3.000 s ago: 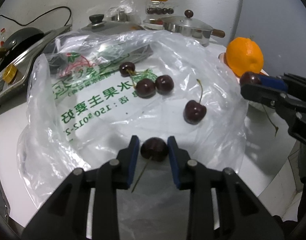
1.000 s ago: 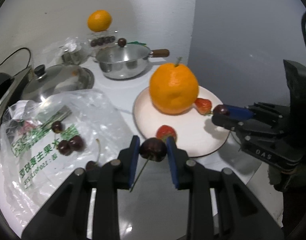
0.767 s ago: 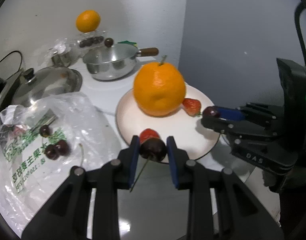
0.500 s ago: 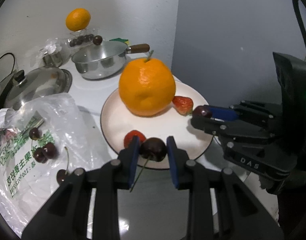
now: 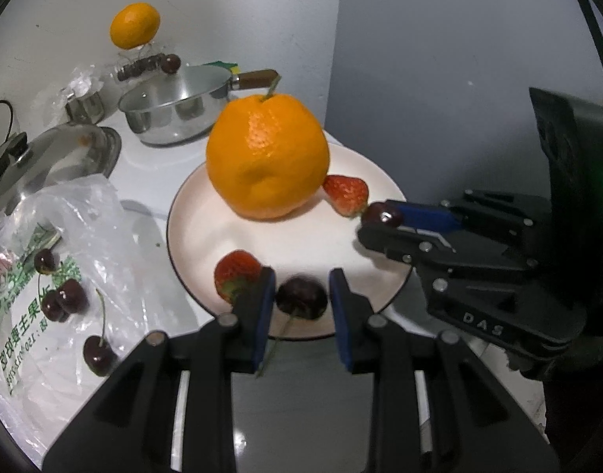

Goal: Organize fruits
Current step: 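Lower both cherries onto the plate beside the strawberries and open both tools, then move both open tools back over the bag toward the remaining cherries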

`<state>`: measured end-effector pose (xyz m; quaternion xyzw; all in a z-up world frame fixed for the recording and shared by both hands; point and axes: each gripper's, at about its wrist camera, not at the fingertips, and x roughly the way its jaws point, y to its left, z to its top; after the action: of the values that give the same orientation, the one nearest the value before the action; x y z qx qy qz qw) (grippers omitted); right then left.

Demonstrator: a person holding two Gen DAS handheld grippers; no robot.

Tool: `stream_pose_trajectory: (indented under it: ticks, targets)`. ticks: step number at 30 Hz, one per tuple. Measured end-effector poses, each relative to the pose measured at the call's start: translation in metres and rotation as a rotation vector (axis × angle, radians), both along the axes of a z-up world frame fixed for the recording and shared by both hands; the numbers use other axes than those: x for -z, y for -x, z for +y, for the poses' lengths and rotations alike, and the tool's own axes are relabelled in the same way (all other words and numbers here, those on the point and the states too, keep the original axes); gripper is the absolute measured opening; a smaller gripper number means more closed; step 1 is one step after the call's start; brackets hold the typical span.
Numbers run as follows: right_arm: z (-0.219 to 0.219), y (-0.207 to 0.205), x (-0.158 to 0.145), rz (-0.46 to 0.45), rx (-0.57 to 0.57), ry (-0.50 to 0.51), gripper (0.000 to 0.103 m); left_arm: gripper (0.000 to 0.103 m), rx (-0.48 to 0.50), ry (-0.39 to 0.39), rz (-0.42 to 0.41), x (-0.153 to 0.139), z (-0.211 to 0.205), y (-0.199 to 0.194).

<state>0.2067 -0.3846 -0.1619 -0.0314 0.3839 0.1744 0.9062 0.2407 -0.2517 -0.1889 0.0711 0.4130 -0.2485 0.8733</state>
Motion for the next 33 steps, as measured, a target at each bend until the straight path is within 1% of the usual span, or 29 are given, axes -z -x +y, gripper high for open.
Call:
stream_pose_trajectory:
  ticks: [6, 13, 16, 18, 19, 30, 32, 33]
  targets:
    - [0.001, -0.001, 0.001, 0.003, 0.003, 0.005, 0.027, 0.030, -0.004, 0.003, 0.005, -0.001, 0.001, -0.001]
    - [0.002, -0.001, 0.001, 0.003, 0.006, 0.014, 0.027, 0.032, -0.010, 0.009, -0.008, -0.005, 0.005, 0.003]
    - [0.002, 0.000, -0.002, -0.002, 0.013, 0.016, 0.031, 0.032, -0.013, 0.013, -0.013, -0.007, 0.008, 0.005]
    - [0.002, 0.001, -0.003, -0.005, 0.021, 0.020, 0.036, 0.032, -0.015, 0.014, -0.016, -0.008, 0.010, 0.007]
    - [0.002, 0.002, -0.003, -0.006, 0.026, 0.022, 0.036, 0.032, -0.016, 0.015, -0.019, -0.009, 0.011, 0.008]
    - [0.014, 0.010, -0.016, -0.024, 0.026, 0.035, 0.037, 0.033, -0.049, 0.027, -0.048, -0.018, 0.032, 0.020]
    - [0.017, 0.012, -0.018, -0.028, 0.023, 0.037, 0.037, 0.038, -0.060, 0.030, -0.057, -0.020, 0.038, 0.022]
    - [0.020, 0.012, -0.019, -0.030, 0.020, 0.038, 0.037, 0.055, -0.063, 0.033, -0.059, -0.021, 0.040, 0.023]
